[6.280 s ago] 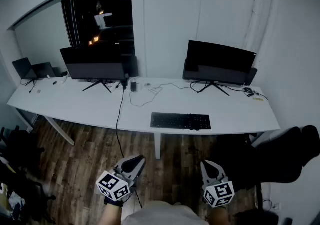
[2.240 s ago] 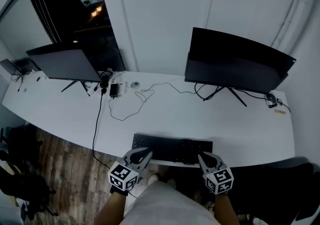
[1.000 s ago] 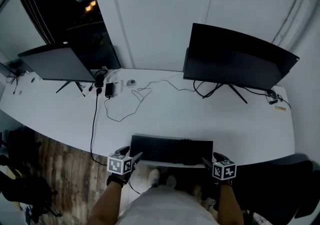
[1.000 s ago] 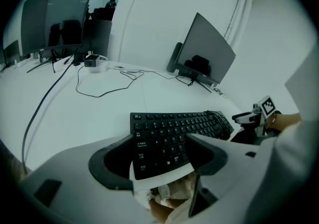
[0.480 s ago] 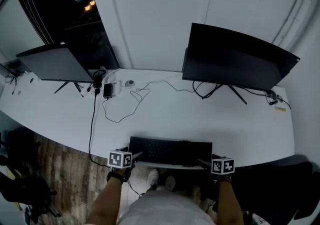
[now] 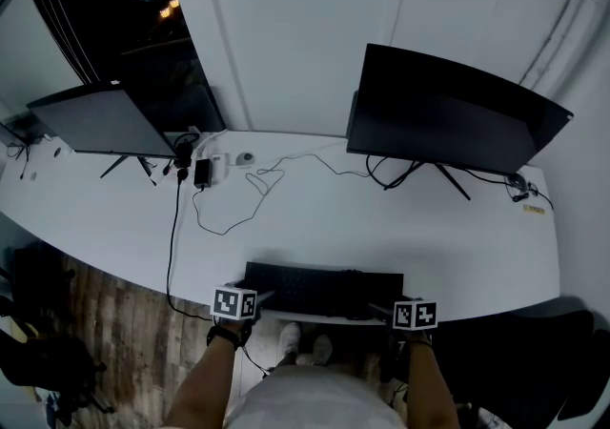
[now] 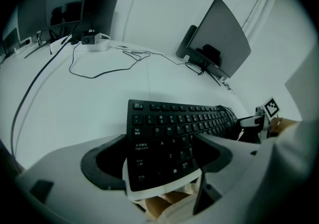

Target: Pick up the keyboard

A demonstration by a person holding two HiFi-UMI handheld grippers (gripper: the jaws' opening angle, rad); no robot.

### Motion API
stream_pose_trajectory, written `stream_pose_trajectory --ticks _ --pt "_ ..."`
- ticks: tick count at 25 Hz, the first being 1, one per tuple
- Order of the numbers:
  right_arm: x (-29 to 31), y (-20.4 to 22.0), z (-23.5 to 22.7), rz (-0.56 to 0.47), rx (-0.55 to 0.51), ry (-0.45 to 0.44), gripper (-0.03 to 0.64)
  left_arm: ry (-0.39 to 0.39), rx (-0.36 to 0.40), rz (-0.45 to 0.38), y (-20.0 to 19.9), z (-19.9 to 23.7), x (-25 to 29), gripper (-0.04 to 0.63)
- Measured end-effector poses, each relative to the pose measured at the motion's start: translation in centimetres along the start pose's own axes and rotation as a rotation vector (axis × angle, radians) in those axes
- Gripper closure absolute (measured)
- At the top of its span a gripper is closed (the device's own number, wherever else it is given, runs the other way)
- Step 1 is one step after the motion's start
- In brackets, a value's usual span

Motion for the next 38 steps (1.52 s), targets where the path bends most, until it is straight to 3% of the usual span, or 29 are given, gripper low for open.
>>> stream_pose_trajectory --ticks 8,13,27,38 --pt "1.3 0.1 1.0 0.036 -0.026 0.156 0.077 -0.052 0.004 -0.016 0.1 -0.5 0.3 0.202" --pt "1.8 -0.1 1.2 0.047 -0.028 0.200 0.057 -0.088 0.004 -0.008 -0.1 -0.7 0.7 0.196" --pt "1.5 -0.2 0.8 0.054 -0.038 0.172 0.056 -0.059 0.016 -0.006 -0.2 -0.5 0.9 0.192" --pt "0.7 -0.3 0.7 0.007 0.015 0.127 0.107 -0.063 -0.018 0.009 -0.3 -0.5 0.5 0.193"
Point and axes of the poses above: the fingertips, and each gripper's own axes: x forward along the fingers, z to its left, y out of its underside, the point moved 9 cm from there along -x, backward along the fingers, and after that the axes turned 13 degrees about -y, right-handed, at the moved point
